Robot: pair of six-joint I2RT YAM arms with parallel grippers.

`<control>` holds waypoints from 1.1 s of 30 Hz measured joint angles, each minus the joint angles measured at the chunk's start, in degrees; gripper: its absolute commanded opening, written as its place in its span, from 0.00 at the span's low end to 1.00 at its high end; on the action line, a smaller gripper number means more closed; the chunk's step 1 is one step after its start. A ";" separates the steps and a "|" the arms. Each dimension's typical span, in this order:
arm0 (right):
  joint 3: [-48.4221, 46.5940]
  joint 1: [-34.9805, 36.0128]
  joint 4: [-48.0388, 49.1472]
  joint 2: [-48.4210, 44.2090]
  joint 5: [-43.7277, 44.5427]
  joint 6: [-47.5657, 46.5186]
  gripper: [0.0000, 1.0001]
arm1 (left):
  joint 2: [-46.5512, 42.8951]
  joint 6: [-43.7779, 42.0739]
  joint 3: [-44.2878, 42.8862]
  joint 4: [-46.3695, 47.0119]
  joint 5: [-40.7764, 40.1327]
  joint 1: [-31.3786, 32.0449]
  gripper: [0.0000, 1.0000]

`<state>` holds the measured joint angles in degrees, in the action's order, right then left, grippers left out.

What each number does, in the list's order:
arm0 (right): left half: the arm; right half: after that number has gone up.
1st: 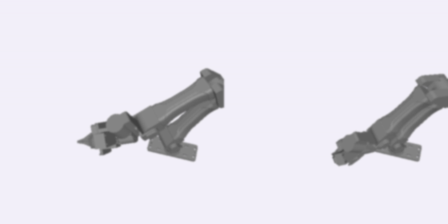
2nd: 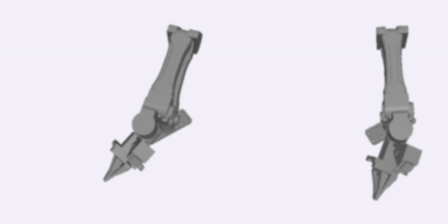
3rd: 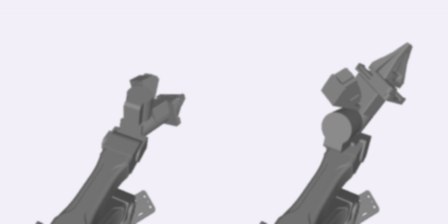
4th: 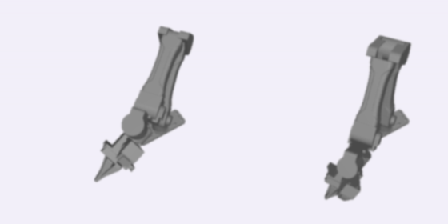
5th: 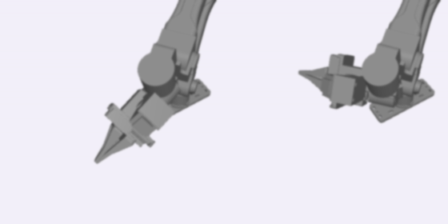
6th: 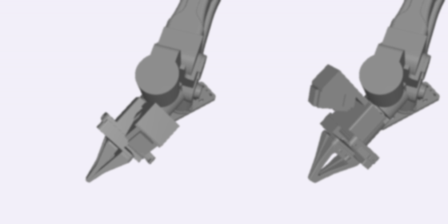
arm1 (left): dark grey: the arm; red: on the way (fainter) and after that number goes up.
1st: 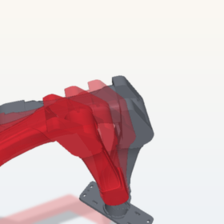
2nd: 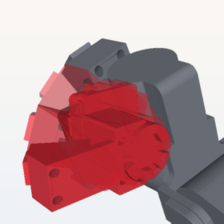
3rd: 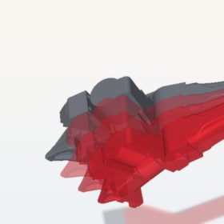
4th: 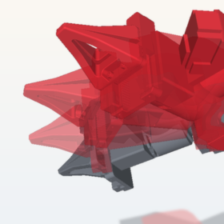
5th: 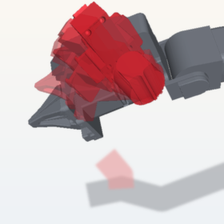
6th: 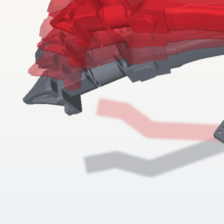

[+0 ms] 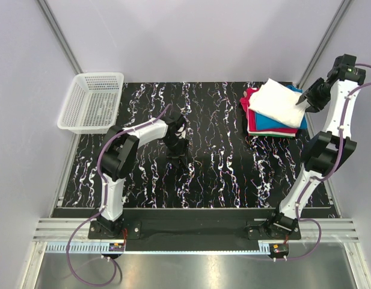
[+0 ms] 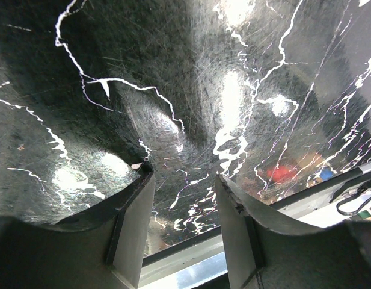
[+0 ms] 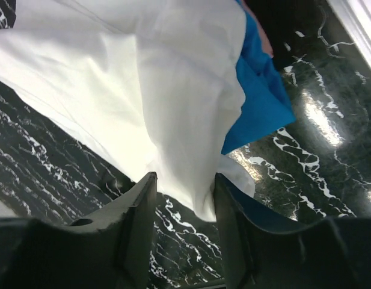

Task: Fold and stack the t-shirts
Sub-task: Neatly place the folded tshirt to the corner

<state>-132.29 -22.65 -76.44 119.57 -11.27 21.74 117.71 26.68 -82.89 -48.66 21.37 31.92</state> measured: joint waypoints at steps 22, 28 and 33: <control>-14.62 0.07 -0.92 -1.64 6.38 2.54 0.31 | -1.20 -0.55 2.29 3.02 1.49 0.00 0.51; -10.23 1.53 -0.68 -1.51 2.78 2.69 0.35 | -1.40 -0.57 2.91 3.80 2.47 0.00 0.51; -1.14 2.71 0.35 -0.83 2.60 2.73 0.35 | -2.29 -0.59 4.31 5.29 2.56 0.00 0.51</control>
<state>-133.43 -19.94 -76.09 118.74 -8.67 24.47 115.42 26.09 -78.59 -43.38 23.92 31.92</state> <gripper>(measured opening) 0.354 0.510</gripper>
